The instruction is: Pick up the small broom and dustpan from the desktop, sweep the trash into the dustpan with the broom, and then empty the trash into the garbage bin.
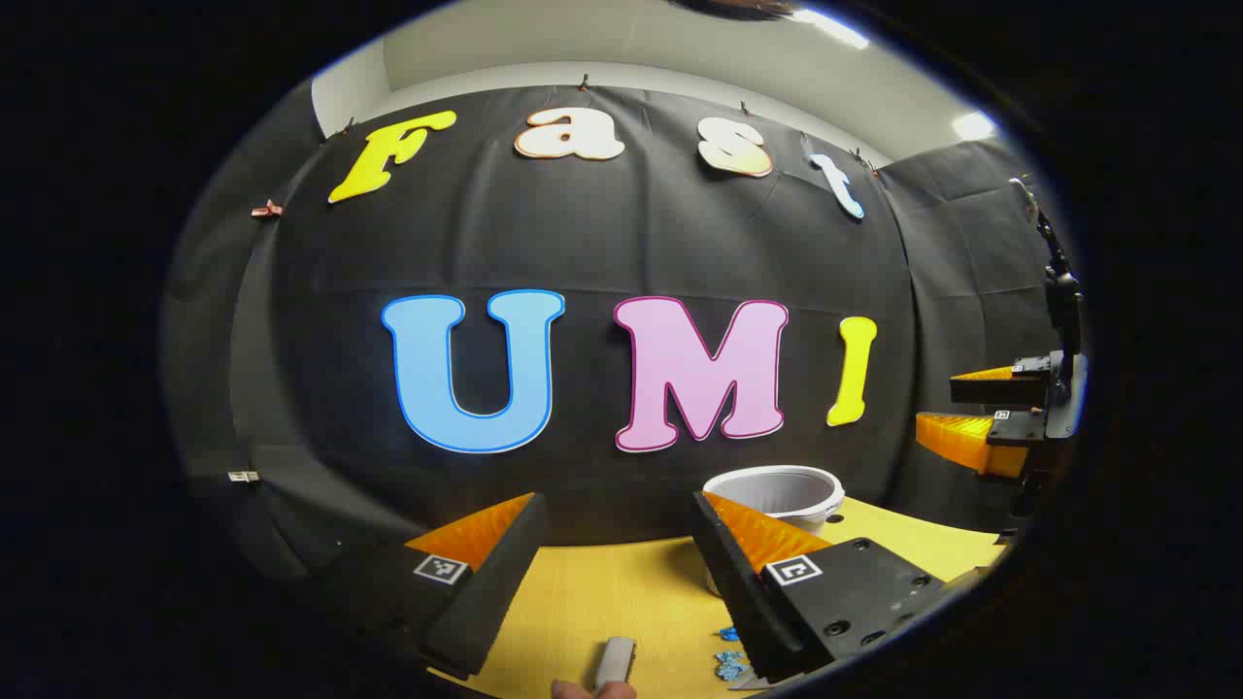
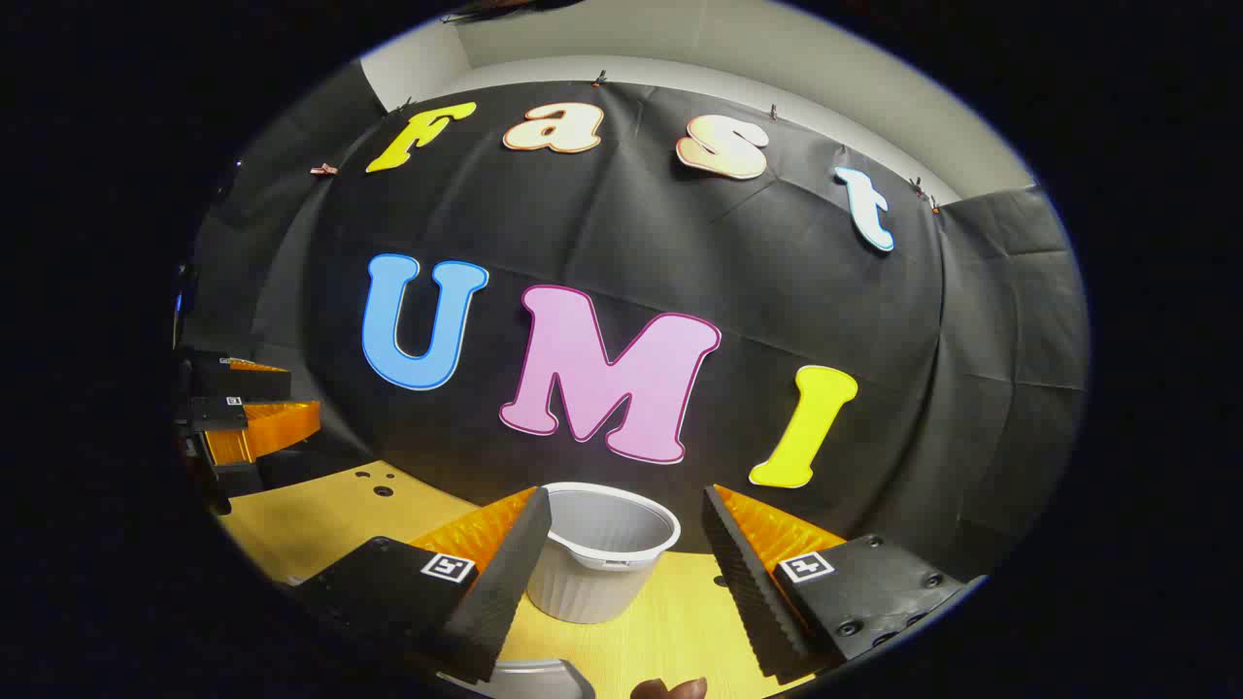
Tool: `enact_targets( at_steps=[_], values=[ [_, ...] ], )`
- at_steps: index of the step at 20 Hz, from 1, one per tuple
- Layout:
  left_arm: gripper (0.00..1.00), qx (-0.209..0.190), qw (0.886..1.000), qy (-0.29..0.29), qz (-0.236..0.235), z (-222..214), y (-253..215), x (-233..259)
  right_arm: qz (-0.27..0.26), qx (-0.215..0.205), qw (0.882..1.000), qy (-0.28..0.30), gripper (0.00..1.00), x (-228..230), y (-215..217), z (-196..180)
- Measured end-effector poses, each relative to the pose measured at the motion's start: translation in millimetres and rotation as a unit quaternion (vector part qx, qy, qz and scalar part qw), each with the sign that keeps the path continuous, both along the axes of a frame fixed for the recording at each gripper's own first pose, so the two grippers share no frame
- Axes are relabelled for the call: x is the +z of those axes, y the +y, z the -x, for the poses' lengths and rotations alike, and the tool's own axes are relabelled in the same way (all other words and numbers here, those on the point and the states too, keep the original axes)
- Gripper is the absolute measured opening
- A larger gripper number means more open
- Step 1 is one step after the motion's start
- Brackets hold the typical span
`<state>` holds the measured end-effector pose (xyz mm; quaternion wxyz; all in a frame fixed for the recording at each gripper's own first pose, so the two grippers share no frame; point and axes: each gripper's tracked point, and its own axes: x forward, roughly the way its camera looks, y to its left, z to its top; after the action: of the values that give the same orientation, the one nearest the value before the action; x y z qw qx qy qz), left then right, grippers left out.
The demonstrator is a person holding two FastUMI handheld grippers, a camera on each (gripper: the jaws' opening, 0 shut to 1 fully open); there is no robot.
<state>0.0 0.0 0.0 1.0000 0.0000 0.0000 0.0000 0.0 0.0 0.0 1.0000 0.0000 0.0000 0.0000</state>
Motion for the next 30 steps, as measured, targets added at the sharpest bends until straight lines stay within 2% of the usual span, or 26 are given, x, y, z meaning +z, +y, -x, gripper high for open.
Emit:
enact_targets(
  at_steps=[12,14,16,18,20,23,25,30],
  values=[
    [0.96,-0.003,1.000,0.009,0.013,-1,-2,-8,0.003,0.010,1.000,0.007,0.97,-1,7,5],
    [0.96,0.002,1.000,0.018,0.016,-1,1,-13,0.002,0.045,0.998,0.032,0.94,-14,16,11],
    [0.96,0.004,1.000,0.023,0.017,1,0,-18,-0.008,0.106,0.991,0.081,0.97,-45,30,25],
    [0.95,0.007,1.000,0.028,0.010,2,1,-22,-0.027,0.162,0.975,0.153,0.97,-88,41,49],
    [0.95,0.005,1.000,0.031,0.002,3,0,-27,-0.044,0.197,0.951,0.235,0.97,-142,44,74],
    [0.95,0.002,0.999,0.035,-0.006,3,-3,-33,-0.024,0.214,0.912,0.348,0.98,-228,35,114],
    [0.95,0.000,0.999,0.041,-0.009,4,-5,-39,-0.013,0.226,0.885,0.408,0.98,-269,35,139],
    [0.96,-0.002,0.998,0.055,-0.014,7,-6,-50,0.019,0.240,0.836,0.493,0.97,-343,45,163]
  ],
)
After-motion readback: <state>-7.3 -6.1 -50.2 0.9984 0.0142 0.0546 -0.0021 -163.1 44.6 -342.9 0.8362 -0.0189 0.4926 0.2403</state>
